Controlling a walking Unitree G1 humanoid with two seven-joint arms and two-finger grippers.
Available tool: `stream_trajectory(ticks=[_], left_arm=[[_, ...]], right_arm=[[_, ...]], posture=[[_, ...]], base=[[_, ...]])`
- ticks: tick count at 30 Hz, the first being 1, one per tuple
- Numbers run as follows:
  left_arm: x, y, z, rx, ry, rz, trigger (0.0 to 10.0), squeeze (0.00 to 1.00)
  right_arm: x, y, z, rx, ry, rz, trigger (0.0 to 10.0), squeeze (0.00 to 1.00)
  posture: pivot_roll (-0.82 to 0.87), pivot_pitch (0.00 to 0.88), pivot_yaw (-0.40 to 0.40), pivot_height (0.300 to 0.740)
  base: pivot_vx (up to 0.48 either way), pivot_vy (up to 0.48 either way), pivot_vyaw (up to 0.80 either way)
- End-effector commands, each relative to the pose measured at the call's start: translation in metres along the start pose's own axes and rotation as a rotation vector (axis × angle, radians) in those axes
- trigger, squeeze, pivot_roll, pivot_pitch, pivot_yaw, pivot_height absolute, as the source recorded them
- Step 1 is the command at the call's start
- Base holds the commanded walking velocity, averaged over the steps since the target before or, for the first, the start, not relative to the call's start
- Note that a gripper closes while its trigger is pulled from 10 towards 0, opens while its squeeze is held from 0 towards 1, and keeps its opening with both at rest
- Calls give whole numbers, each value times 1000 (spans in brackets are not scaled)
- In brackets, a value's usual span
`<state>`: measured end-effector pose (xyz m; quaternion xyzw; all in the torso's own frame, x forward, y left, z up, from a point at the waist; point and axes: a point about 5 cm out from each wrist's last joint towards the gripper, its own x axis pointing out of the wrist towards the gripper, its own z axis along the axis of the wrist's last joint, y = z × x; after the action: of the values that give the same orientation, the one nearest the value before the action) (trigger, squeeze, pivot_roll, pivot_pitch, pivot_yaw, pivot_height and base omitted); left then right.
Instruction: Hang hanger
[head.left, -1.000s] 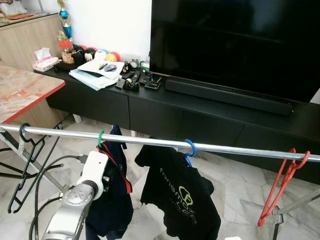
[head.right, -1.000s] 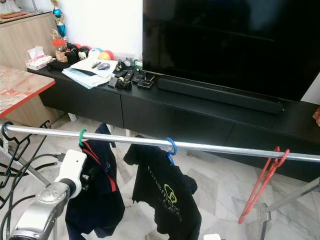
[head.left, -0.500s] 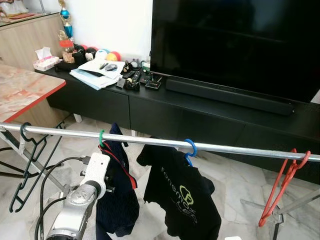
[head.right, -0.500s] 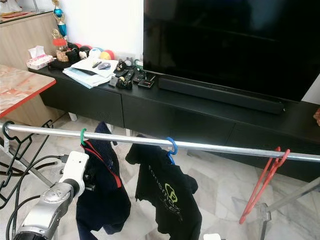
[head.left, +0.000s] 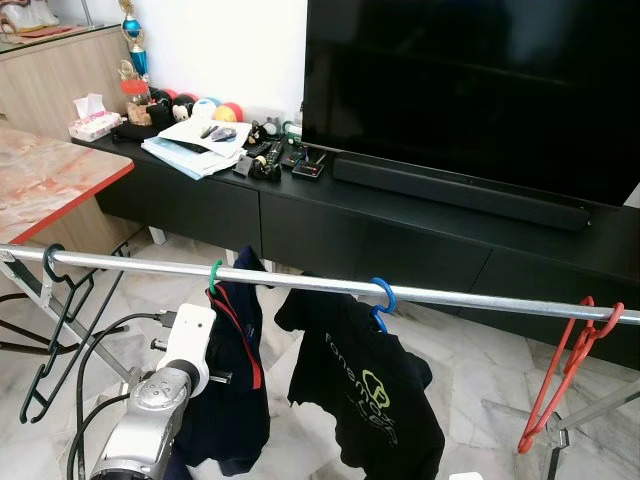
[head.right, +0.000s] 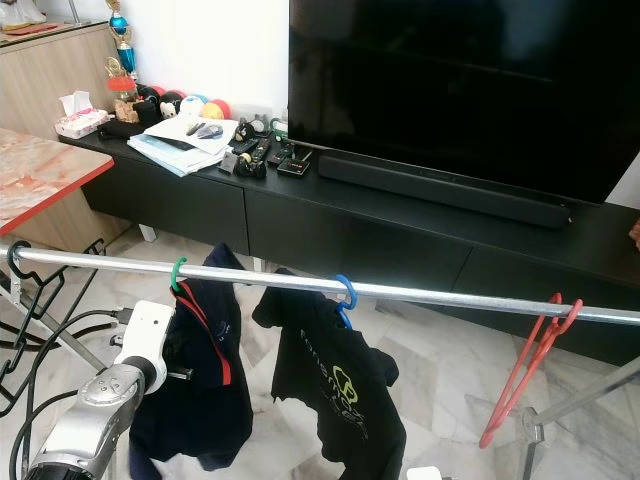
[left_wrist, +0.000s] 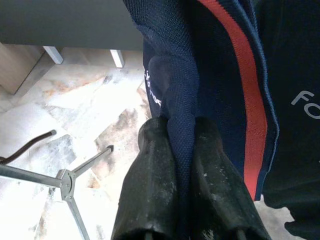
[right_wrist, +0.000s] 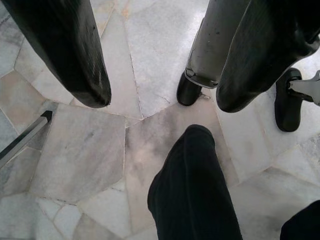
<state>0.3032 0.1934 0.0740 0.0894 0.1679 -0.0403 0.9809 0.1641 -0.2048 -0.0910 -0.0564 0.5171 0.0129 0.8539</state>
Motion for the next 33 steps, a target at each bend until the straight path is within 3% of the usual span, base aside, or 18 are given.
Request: stream_trajectory(ticks=[1, 5, 11, 15, 23, 29, 30, 31, 32, 33], left_arm=[[0, -6, 1, 10, -18, -26, 0, 0], [-2, -4, 0, 3, -24, -25, 0, 0], [-13, 0, 25, -18, -207, -50, 0, 0], [-16, 1, 26, -7, -213, -49, 0, 0], [-37, 0, 8, 20, -179, -56, 0, 0], [-58, 2, -18, 25, -112, -23, 0, 0], [-60, 2, -20, 24, -108, -16, 588, 0], [-66, 2, -26, 16, -93, 2, 8353, 0], [-66, 2, -26, 16, -93, 2, 8353, 0], [-68, 2, -32, 14, -82, 18, 10000, 0]], right_arm=[[0, 0, 1, -4, 2, -2, 10000, 0], [0, 0, 1, -5, 3, -2, 10000, 0], [0, -1, 0, -6, 2, -5, 10000, 0], [0, -1, 0, -5, 3, -5, 10000, 0], [0, -2, -1, -6, 4, -5, 10000, 0], [0, -2, -1, -11, 7, -3, 10000, 0], [0, -2, -1, -12, 7, -3, 10000, 0], [0, -3, -1, -14, 8, -3, 10000, 0], [0, -3, -1, -14, 8, -3, 10000, 0], [0, -3, -1, -14, 8, -4, 10000, 0]], posture=[[112, 0, -53, 740], [112, 0, -53, 740], [118, 0, -57, 740], [116, 0, -56, 740], [119, 0, -56, 740], [130, 0, -59, 740], [130, 0, -59, 740], [132, 0, -59, 740], [132, 0, -59, 740], [131, 0, -60, 740]], base=[[0, 0, 0], [0, 0, 0], [0, 0, 0], [0, 0, 0], [0, 0, 0], [0, 0, 0], [0, 0, 0], [0, 0, 0], [0, 0, 0], [0, 0, 0]])
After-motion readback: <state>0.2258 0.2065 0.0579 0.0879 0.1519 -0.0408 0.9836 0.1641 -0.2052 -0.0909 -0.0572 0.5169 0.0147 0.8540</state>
